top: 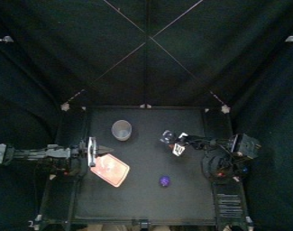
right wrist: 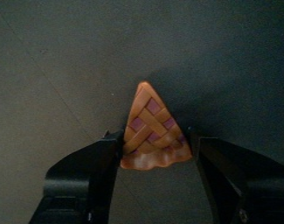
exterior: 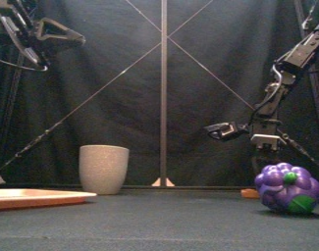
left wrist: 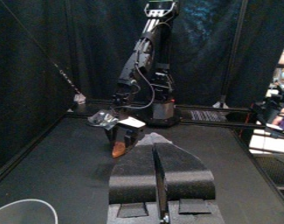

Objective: Pick the pie then place it in the grey bowl
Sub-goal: Place pie in the grey bowl

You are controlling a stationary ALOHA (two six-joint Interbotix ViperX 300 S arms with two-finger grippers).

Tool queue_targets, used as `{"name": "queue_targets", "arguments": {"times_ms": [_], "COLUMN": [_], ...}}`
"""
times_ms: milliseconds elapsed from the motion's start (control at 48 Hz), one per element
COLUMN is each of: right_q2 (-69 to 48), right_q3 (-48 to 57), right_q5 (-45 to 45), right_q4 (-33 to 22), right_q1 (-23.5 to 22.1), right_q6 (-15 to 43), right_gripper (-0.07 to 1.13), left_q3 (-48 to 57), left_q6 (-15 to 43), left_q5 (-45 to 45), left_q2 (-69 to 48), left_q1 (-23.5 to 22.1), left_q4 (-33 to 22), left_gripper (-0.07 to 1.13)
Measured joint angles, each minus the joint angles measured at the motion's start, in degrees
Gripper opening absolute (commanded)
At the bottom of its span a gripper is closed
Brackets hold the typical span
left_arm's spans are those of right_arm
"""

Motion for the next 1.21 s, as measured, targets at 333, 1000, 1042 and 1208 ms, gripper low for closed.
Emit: {"name": "queue_targets", "arguments": {"times_ms": [333, 1000, 1042, 1208], "right_q2": [-1.3, 18.9, 20.9, 24.5], "right_q3": [-4.2, -32.1, -33.6, -38.2], "right_q5": [-1.1, -48.2, -48.6, -47.5], "right_q4": [-0.4, 10.1, 10.7, 10.9], "right_q1": [2.8, 7.8, 8.1, 8.7], "right_q6": [0.0, 0.2, 0.2, 0.2], "right_gripper": [0.63, 0.64, 0.65, 0.82], "left_q3": [0.0, 0.0, 0.0, 0.0], "left_q6": [0.0, 0.1, 0.1, 0.0], "left_q5": [0.0, -0.9, -0.9, -0.9], "left_q2": [-0.1, 0.0, 0.0, 0.0], "left_q1": [0.1, 0.2, 0.2, 0.1], "left_q4": [0.1, 0.1, 0.1, 0.4], "left_gripper": [0.00, 0.00, 0.00, 0.00]}}
